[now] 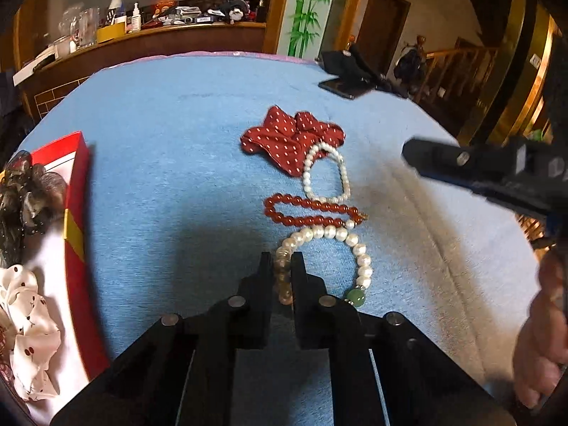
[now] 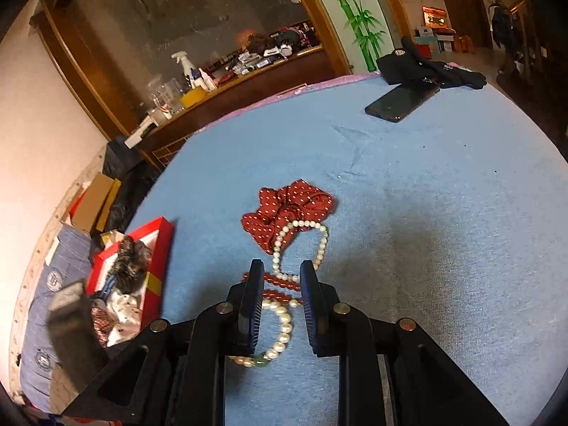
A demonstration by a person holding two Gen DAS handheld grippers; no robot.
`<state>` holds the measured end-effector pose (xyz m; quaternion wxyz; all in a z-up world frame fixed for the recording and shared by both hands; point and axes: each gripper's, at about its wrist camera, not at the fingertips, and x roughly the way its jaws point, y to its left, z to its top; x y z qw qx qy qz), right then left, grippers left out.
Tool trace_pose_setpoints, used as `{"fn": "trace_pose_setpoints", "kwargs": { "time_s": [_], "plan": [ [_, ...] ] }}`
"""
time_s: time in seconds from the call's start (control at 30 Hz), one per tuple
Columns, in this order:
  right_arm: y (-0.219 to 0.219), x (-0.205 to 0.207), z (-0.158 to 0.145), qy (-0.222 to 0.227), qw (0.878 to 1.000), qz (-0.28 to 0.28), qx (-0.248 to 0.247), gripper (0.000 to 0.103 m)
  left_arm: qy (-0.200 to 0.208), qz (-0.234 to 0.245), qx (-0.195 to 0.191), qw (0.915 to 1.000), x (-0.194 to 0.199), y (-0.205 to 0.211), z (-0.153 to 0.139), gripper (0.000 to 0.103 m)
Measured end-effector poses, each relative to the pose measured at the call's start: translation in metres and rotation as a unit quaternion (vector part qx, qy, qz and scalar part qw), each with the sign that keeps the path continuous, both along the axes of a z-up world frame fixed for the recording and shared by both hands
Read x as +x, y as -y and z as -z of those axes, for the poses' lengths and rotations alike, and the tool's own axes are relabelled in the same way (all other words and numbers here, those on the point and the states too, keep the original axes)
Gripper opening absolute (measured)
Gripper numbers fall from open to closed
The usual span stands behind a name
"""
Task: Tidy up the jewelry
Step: 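Grasp the white pearl bracelet with the left gripper while the right moves to the red bead bracelet, then grasp the red bead bracelet with the right gripper while the left holds the pearl bracelet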
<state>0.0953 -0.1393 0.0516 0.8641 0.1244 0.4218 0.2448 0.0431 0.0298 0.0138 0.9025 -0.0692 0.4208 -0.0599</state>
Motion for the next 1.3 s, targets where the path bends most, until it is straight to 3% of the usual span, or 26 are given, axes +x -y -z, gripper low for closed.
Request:
{"fn": "trace_pose_setpoints", "kwargs": {
  "time_s": [0.13, 0.27, 0.33, 0.47, 0.5, 0.53, 0.6, 0.8, 1.03, 1.13, 1.23, 1.3],
  "plan": [
    [0.0, 0.006, 0.007, -0.01, 1.0, 0.006, -0.005, 0.022, -0.002, 0.014, -0.031, 0.9994, 0.001, -0.004, -0.002, 0.009],
    [-0.001, 0.009, 0.013, -0.016, 1.0, 0.006, -0.015, 0.022, -0.005, 0.014, -0.004, 0.9999, 0.004, 0.004, 0.0, 0.009],
    [-0.003, 0.01, 0.015, -0.019, 1.0, 0.005, -0.018, 0.022, -0.013, 0.012, 0.001, 0.9998, 0.005, 0.005, 0.002, 0.019],
    [-0.005, 0.01, 0.017, -0.02, 1.0, 0.002, -0.023, 0.022, -0.009, 0.021, 0.016, 0.9996, 0.009, 0.012, 0.004, 0.022],
    [-0.005, 0.01, 0.018, -0.02, 0.999, 0.002, -0.026, 0.022, -0.009, 0.021, 0.017, 0.9996, 0.01, 0.013, 0.004, 0.02],
    [-0.006, 0.01, 0.019, -0.02, 0.999, 0.002, -0.028, 0.022, -0.009, 0.016, 0.022, 0.9996, 0.012, 0.013, 0.004, 0.008],
    [-0.007, 0.011, 0.02, -0.022, 0.999, 0.003, -0.032, 0.022, -0.006, 0.011, 0.016, 0.9998, 0.01, 0.009, 0.004, 0.009],
    [-0.017, 0.015, 0.032, -0.03, 0.997, -0.011, -0.067, 0.022, 0.079, -0.025, 0.003, 0.9965, -0.007, -0.01, -0.03, 0.009],
    [-0.044, 0.012, 0.047, -0.01, 0.989, -0.041, -0.142, 0.021, 0.108, -0.04, -0.005, 0.9934, -0.012, -0.018, -0.044, 0.009],
    [-0.059, 0.007, 0.048, 0.011, 0.981, -0.061, -0.184, 0.013, 0.116, -0.043, -0.001, 0.9923, -0.014, -0.018, -0.047, 0.009],
    [-0.057, 0.011, 0.05, -0.006, 0.984, -0.06, -0.169, 0.012, 0.118, -0.046, -0.003, 0.9919, -0.015, -0.022, -0.046, 0.009],
    [-0.046, 0.016, 0.048, -0.021, 0.988, -0.046, -0.148, 0.0, 0.119, -0.048, -0.005, 0.9917, -0.016, -0.024, -0.047, 0.009]
  ]
}}
